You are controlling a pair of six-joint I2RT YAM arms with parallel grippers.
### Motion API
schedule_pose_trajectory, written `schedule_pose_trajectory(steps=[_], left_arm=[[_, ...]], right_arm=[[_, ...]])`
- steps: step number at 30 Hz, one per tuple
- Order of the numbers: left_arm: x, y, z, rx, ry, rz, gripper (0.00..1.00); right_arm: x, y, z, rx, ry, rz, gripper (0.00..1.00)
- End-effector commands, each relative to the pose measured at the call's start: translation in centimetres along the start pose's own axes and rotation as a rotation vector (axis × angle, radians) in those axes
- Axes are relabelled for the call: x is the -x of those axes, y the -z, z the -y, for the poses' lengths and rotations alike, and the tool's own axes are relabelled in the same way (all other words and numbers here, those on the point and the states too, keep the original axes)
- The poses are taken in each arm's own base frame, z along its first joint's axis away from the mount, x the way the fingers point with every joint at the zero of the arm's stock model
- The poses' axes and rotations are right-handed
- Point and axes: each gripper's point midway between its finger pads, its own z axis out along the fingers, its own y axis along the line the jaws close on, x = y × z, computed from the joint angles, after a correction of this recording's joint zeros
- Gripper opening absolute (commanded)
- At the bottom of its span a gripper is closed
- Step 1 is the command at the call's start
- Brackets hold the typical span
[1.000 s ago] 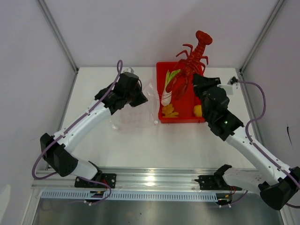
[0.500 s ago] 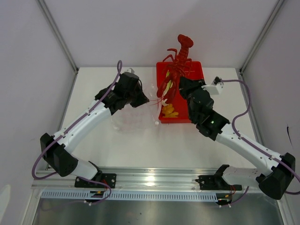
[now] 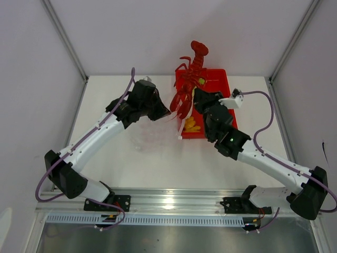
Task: Place the food in the zip-top bag and seal the zipper
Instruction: Place the fake lobster in the zipper food storage bag.
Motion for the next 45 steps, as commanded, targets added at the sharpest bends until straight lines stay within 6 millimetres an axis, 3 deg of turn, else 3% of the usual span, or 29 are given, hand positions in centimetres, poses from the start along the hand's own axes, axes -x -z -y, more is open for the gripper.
schedule_pose_trajectory(steps=[1,6,14,22,27,38,45], left_arm=[[0.7,1.4,2.7,-0.084,0.073,0.003,0.0],[0.9,1.4,3.6,-0.111,0.12,-0.003,0.01],[1.3,1.2,3.4,-0.114,0.138,0.006,0.01],[1.4,1.6,4.3,-0.192,0.067,-0.01,0.01],[1.8,1.8,4.8,-0.2,0.046,-0.009,0.01],[0.5,1.3,6.0,-0.276,-0.039,-0.088,0.01],[0.7,1.2,6.0,-0.276,-0.048,-0.105,0.01]], right_arm=[[2.3,0.6,-1.4,0.01,-0.058,0.091,0.0],[1.6,1.0,-0.3,-0.033,-0.049,0.087,0.0],[2.5,1.1,-0.1,-0.041,-0.047,0.077,0.0],[1.2,1.1,1.4,-0.068,-0.003,0.03,0.0],[1.1,0.9,1.2,-0.051,0.008,0.022,0.0],[0.1,0.3,1.6,-0.05,0.033,-0.023,0.0],[-1.7,-0.4,1.5,0.017,0.103,-0.128,0.0]])
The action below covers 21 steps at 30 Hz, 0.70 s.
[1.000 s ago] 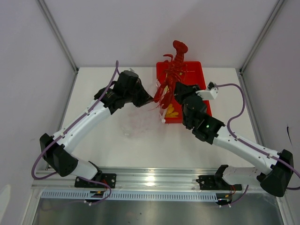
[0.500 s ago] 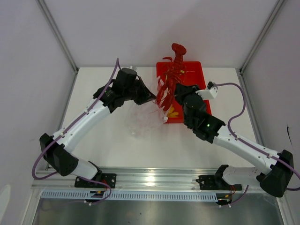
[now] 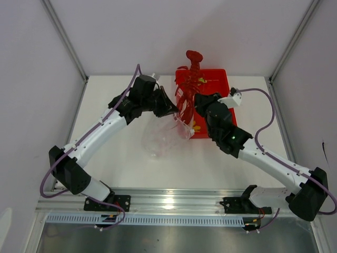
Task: Place the food in the zip-top bag and seal the zipper
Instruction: Place the fake lobster in the zipper food storage bag.
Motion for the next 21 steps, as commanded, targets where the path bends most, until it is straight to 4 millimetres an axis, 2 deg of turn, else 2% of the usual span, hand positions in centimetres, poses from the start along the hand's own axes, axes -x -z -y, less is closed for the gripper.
schedule_pose_trajectory(steps=[1,6,11,16,21], left_arm=[[1.6,1.1,2.2,-0.077,-0.033,0.023,0.01],[1.8,1.3,2.2,-0.078,-0.001,0.018,0.0],[2.1,1.5,2.5,-0.09,0.022,0.023,0.01],[2.8,1.3,3.1,-0.105,0.022,0.038,0.01],[2.7,1.0,3.4,-0.126,0.036,0.022,0.0]], right_arm=[[-0.1,-0.2,-1.8,0.085,0.013,-0.034,0.0],[-2.2,-0.1,-1.6,0.137,0.094,-0.11,0.0],[-2.2,0.1,-1.8,0.171,0.129,-0.124,0.0],[-3.1,0.4,-2.4,0.208,0.165,-0.176,0.0],[-4.1,0.5,-1.1,0.18,0.17,-0.196,0.0]])
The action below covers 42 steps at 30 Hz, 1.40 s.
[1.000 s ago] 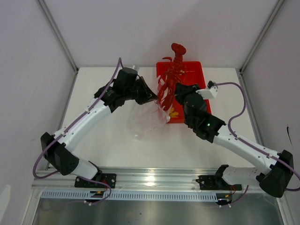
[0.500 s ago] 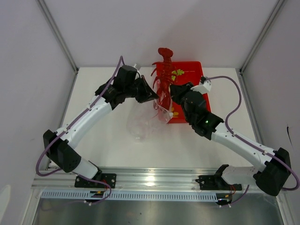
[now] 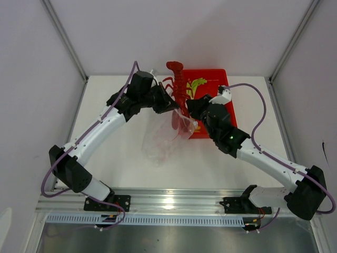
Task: Place the food in the zip-top bag and seal the zipper
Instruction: Place the fake lobster in the zipper food storage bag.
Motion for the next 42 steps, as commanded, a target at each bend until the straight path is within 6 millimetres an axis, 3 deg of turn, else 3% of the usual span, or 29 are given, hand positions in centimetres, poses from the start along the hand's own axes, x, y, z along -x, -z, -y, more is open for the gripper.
schedule_pose_trajectory(steps=[1,8,10,11,13,16,25,30,35,42], left_arm=[[1.4,0.5,2.7,-0.098,0.006,0.026,0.0],[0.8,0.8,3.7,-0.224,-0.045,0.01,0.01],[-0.2,0.9,3.5,-0.272,-0.075,-0.02,0.01],[0.3,1.4,4.9,-0.34,-0.104,0.013,0.01],[-0.8,0.9,3.6,-0.364,-0.094,0.004,0.01],[-0.9,1.6,3.8,-0.427,-0.115,0.028,0.01],[-0.1,1.1,3.9,-0.438,-0.128,0.064,0.01],[-0.3,-0.3,1.7,-0.347,-0.11,0.06,0.0],[-0.9,-1.7,-0.7,-0.285,-0.129,0.057,0.01],[-1.8,-3.9,-3.7,-0.195,-0.165,0.023,0.0]], right_arm=[[0.2,0.2,-1.1,0.047,-0.013,0.009,0.0],[-1.2,0.2,-1.0,0.067,0.04,-0.042,0.01],[-1.6,0.3,-0.9,0.072,0.055,-0.061,0.02],[-1.8,0.3,-0.7,0.067,0.065,-0.068,0.02],[-1.9,0.4,-0.5,0.06,0.078,-0.075,0.04],[-2.1,0.6,-0.1,0.043,0.095,-0.088,0.08],[-1.9,1.7,3.6,-0.049,0.095,-0.095,0.05],[-2.9,2.5,5.0,-0.054,0.041,-0.133,0.02],[-6.1,3.0,5.9,-0.044,-0.045,-0.246,0.01],[-8.1,3.2,7.2,-0.072,-0.093,-0.317,0.03]])
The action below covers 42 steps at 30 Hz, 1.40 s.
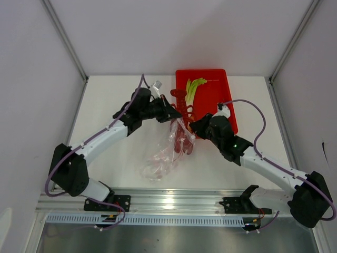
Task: Place the food in the zip-top bag and seal the zipper
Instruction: Place the fake lobster in the zipper food storage bag.
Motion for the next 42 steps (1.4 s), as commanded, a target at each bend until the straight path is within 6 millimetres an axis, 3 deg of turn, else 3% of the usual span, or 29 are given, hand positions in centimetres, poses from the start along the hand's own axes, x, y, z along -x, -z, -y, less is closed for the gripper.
schedule_pose_trajectory(steps=[1,4,8,13,18,21,26,30,33,34,36,37,38,39,41,42], left_arm=[[0.5,-0.7,-1.4,0.044,-0.064,0.022,0.01],[0.2,-1.0,-2.8,0.097,-0.071,0.011,0.01],[-0.3,-1.1,-4.3,0.148,-0.095,0.002,0.01],[-0.9,-1.2,-6.3,0.22,-0.121,-0.021,0.0],[-1.0,-1.1,-7.3,0.263,-0.137,-0.029,0.01],[-0.9,-0.9,-7.6,0.28,-0.152,-0.025,0.0],[-1.1,-0.7,-8.1,0.301,-0.167,-0.03,0.01],[-1.3,-0.7,-8.3,0.301,-0.169,-0.039,0.01],[-1.2,-0.6,-8.2,0.301,-0.174,-0.037,0.01],[-1.3,-0.6,-8.2,0.3,-0.177,-0.039,0.01],[-1.0,-0.6,-7.9,0.297,-0.183,-0.034,0.01],[-1.0,-0.5,-7.9,0.295,-0.185,-0.034,0.01],[-1.0,-0.5,-7.8,0.293,-0.188,-0.033,0.01],[-0.9,-0.5,-7.8,0.295,-0.188,-0.033,0.01],[-0.9,-0.5,-7.7,0.294,-0.192,-0.035,0.0],[-0.8,-0.5,-7.7,0.293,-0.194,-0.035,0.01]], right_arm=[[-0.7,-0.1,-0.4,0.024,-0.05,-0.038,0.03],[-1.2,-0.5,0.5,0.009,-0.056,-0.055,0.06],[-2.3,-1.4,2.4,-0.023,-0.056,-0.101,0.21],[-2.8,-2.3,4.0,-0.034,-0.056,-0.15,0.28],[-3.7,-2.7,3.9,-0.014,-0.038,-0.213,0.32],[-3.7,-2.5,3.6,-0.001,-0.021,-0.224,0.43],[-1.5,-1.4,3.6,-0.028,0.035,-0.183,0.56],[2.8,-0.9,3.3,-0.052,0.091,-0.094,0.61],[5.5,-1.0,3.5,-0.063,0.103,-0.049,0.72],[6.5,-1.0,2.7,-0.031,0.115,-0.042,0.76],[8.2,-2.0,3.4,-0.03,0.129,-0.032,0.82],[8.2,-2.4,2.8,0.015,0.15,-0.067,0.83],[9.5,-2.9,1.9,0.048,0.215,-0.061,0.83],[8.8,-4.4,3.1,0.021,0.228,-0.119,0.83],[9.9,-5.7,2.2,0.076,0.268,-0.159,0.83],[8.8,-7.2,3.4,0.067,0.254,-0.226,0.82]])
